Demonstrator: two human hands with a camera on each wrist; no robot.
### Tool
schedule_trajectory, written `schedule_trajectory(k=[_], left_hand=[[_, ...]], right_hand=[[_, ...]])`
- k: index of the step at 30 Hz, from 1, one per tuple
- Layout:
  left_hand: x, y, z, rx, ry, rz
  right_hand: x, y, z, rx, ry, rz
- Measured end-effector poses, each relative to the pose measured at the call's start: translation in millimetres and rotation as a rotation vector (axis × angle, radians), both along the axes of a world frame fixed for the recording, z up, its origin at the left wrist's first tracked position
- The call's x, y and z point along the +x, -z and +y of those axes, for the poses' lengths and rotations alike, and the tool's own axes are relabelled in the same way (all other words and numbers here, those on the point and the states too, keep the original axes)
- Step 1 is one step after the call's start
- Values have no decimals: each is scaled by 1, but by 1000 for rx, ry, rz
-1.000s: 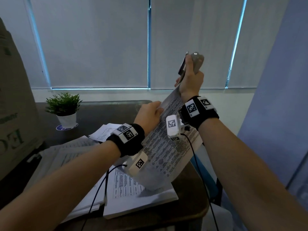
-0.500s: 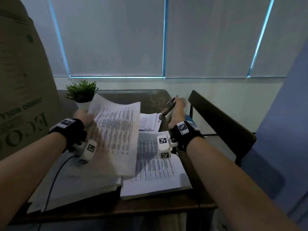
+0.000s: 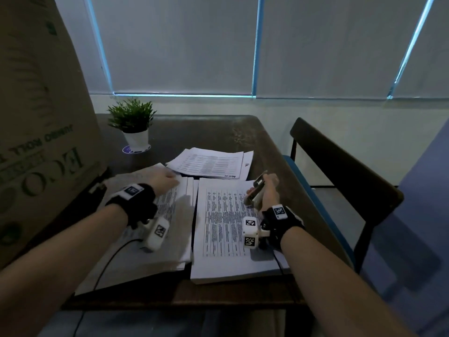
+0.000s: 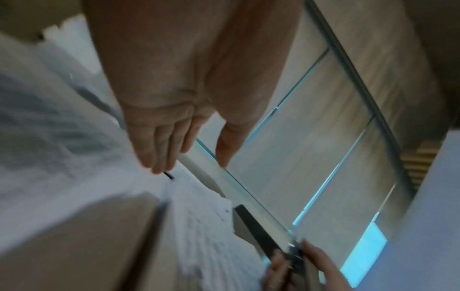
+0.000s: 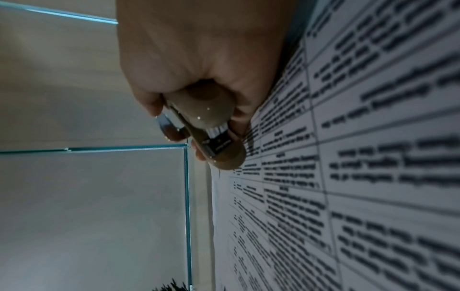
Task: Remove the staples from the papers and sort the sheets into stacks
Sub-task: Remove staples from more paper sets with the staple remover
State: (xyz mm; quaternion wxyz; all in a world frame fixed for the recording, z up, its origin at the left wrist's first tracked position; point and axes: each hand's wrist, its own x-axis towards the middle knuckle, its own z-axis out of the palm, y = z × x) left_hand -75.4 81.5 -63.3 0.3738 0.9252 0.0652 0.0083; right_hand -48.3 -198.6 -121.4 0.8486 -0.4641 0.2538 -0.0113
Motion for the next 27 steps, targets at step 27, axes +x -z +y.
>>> schedule_trajectory(k=[27], left_hand=[[16,19,-88,-233,-50,-213]], right_hand=[[-16,-24,-27,-261,26,-80]])
